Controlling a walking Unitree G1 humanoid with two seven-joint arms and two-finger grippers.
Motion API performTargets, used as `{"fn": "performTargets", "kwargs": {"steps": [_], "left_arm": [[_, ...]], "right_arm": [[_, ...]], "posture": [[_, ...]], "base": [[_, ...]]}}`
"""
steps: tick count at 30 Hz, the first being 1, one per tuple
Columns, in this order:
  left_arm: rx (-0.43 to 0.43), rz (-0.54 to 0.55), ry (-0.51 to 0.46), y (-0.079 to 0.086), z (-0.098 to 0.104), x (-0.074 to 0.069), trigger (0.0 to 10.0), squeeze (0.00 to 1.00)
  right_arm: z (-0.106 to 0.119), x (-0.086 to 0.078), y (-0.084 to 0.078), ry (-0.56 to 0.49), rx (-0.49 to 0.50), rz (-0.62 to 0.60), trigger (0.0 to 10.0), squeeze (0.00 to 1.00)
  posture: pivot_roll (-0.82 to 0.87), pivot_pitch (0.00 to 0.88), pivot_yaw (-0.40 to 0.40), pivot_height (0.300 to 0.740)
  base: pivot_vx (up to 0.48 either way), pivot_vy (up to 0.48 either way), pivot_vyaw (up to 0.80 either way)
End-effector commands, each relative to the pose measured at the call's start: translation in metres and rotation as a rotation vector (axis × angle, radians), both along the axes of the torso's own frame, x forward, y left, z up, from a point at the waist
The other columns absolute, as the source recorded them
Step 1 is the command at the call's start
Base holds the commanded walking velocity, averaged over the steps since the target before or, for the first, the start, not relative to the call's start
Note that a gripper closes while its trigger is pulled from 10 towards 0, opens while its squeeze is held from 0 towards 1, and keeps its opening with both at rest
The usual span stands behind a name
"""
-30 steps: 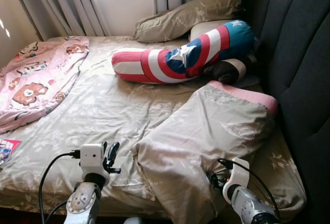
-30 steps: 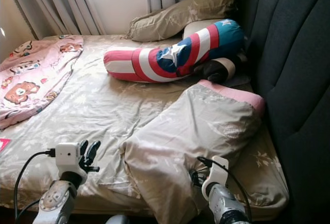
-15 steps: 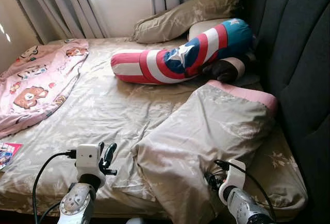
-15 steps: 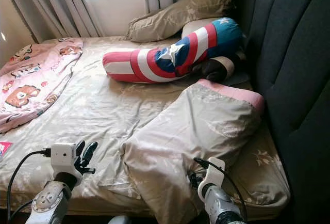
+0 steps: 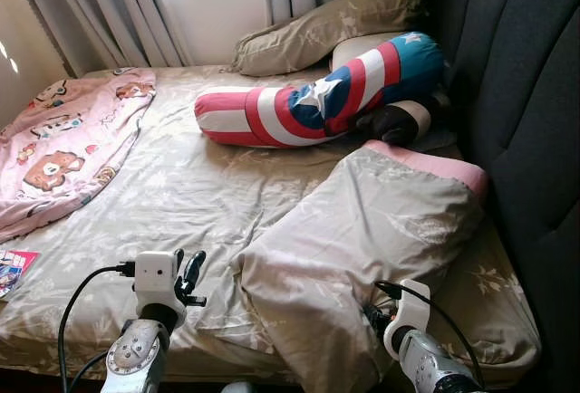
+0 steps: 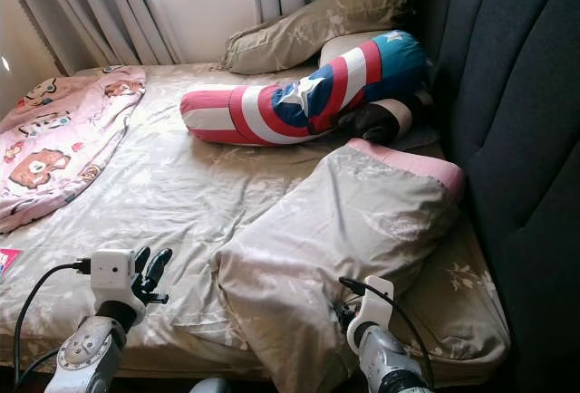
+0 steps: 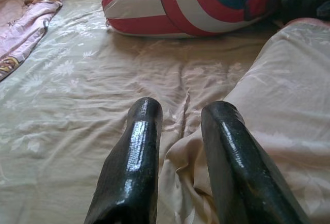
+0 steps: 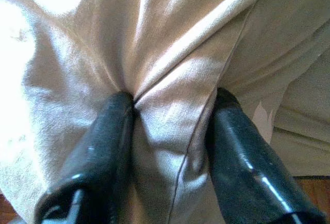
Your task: Clean up the room
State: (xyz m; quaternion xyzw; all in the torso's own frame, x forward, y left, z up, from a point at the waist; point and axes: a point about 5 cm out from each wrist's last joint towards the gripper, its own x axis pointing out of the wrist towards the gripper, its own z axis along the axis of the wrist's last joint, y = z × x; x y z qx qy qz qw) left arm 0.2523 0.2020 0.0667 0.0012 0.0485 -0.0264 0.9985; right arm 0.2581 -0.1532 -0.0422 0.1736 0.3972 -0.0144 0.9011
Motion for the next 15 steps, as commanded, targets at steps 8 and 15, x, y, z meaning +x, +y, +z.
{"fn": "performTargets", "kwargs": {"steps": [8,15], "left_arm": [[-0.002,0.0,0.004,-0.0018,-0.0013,0.003,10.0,0.0],[-0.004,0.0,0.009,-0.0029,-0.0033,0.0043,10.0,0.0]], "right_arm": [[-0.0078,-0.0092,0.0079,0.068,0.003,0.032,0.0,0.0],[-0.0098,-0.0122,0.0036,0.076,-0.005,0.018,0.0,0.0]], "posture": [[0.1,0.0,0.097,0.65],[0.09,0.0,0.097,0.65]], "base": [[0.0,0.0,0.0],[0.0,0.0,0.0]]}}
